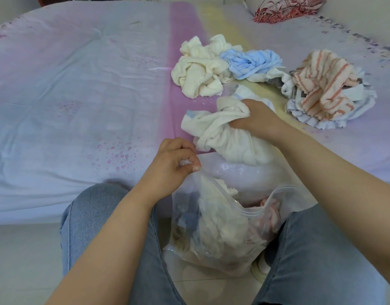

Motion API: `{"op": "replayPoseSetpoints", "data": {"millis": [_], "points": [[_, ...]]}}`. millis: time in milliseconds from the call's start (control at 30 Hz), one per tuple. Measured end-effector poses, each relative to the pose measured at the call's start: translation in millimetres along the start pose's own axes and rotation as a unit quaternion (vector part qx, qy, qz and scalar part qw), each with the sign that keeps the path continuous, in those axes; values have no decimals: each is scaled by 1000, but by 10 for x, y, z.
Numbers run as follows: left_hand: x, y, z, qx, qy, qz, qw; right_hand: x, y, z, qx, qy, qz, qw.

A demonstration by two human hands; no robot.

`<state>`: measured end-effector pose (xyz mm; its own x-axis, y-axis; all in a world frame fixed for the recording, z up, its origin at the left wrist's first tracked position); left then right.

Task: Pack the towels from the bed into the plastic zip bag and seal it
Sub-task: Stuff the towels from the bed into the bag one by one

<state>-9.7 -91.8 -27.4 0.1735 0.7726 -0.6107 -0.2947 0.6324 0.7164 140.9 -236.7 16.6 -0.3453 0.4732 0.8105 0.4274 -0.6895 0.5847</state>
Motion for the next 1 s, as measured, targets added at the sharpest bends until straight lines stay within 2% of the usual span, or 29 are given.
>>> {"op": "replayPoseSetpoints", "data": {"millis": [67,100,133,200,300,367,433,467,500,533,567,600,633,667,700,767,800,867,933,1000], "points": [[-19,-17,-20,26,7,-24,999,131,55,-171,-56,47,-1,997],[-9,-18,-29,34,12,-28,999,215,23,-274,-53,76,-21,995],[7,-13,-33,34,13,-26,999,267,-75,-381,-14,101,-59,993],[20,0,-32,28,5,-6,1000,283,-353,-630,132,123,-120,976],[33,-8,-27,33,16,-9,999,-54,-654,-935,351,37,-217,910],[46,-17,-28,42,36,-35,998,-294,-735,-1016,422,-1,-305,854],[54,-28,-29,49,43,-50,997,-440,-810,-1139,500,-24,-338,797],[59,-32,-30,50,43,-52,996,-449,-787,-1153,520,-57,-316,791],[61,-31,-33,51,42,-52,996,-408,-703,-1095,502,-103,-272,815],[65,-29,-34,51,42,-52,996,-318,-584,-952,437,-131,-217,863],[68,-31,-36,51,42,-51,997,-236,-393,-697,322,-128,-177,921],[70,-35,-32,50,42,-49,997,-145,-110,-410,163,-96,-175,966],[68,-43,-27,51,41,-45,997,-77,162,-182,10,-63,-198,978],[64,-50,-18,51,40,-42,997,-55,336,-56,-79,-59,-219,971],[58,-57,-9,51,39,-40,997,-122,359,80,-84,-86,-216,969],[59,-68,5,52,41,-39,997,-358,133,269,23,-180,-135,974],[68,-68,3,51,43,-38,997,-428,-20,336,80,-199,-114,970],[97,-50,-12,45,46,-33,997,-518,-302,363,167,-173,-233,942],[118,-39,-15,45,44,-23,998,-575,-465,373,174,-105,-373,905],[125,-42,-15,50,45,-23,997,-538,-496,321,163,-59,-370,912]]}}
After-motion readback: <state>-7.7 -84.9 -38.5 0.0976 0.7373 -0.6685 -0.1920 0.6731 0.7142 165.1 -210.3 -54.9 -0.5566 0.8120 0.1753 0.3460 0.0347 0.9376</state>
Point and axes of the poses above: each hand's wrist, its own z-axis towards the middle knuckle, its own y-axis out of the back of the hand, x = y × z, the point moved 8 cm from there along z, towards the middle knuckle, and after that the axes turned 3 degrees about z, right-handed, at the moved point
